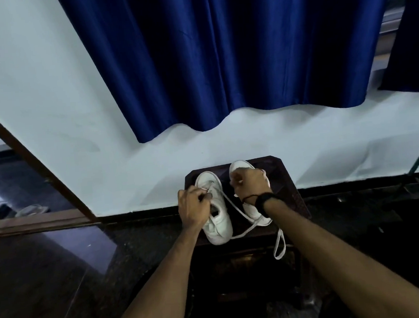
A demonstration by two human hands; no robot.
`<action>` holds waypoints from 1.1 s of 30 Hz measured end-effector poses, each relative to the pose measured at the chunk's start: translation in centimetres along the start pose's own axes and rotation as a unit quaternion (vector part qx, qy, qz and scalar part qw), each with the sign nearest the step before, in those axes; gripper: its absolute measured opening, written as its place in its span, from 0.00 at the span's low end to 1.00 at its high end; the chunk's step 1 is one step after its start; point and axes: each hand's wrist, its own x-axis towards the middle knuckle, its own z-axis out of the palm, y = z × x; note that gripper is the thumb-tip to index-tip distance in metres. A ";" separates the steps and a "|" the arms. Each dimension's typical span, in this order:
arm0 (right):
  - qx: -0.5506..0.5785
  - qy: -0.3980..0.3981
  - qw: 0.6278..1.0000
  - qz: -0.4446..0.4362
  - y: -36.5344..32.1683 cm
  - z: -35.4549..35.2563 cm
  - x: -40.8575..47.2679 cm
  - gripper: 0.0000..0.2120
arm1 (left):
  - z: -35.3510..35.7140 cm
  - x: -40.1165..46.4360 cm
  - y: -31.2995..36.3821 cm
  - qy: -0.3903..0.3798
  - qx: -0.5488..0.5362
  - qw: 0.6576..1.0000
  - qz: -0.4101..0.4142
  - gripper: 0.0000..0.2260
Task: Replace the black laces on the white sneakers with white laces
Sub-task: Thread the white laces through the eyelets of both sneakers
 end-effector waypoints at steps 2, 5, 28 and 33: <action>-0.063 -0.089 0.994 -0.012 -1.0 1.2 0.9 0.10 | 0.1 -0.1 0.2 0.005 0.012 1.000 0.006 0.07; -0.132 -0.161 0.978 -0.015 -2.2 3.3 1.9 0.14 | 0.6 -0.1 0.6 0.005 0.033 0.999 0.013 0.05; 0.462 -0.285 0.839 0.042 -8.0 -9.8 2.1 0.11 | -0.2 -0.7 2.4 -0.005 0.141 0.990 0.008 0.10; 0.481 -0.274 0.833 0.008 -9.2 -10.4 0.8 0.12 | -1.3 -0.5 4.0 -0.040 0.107 0.992 -0.043 0.13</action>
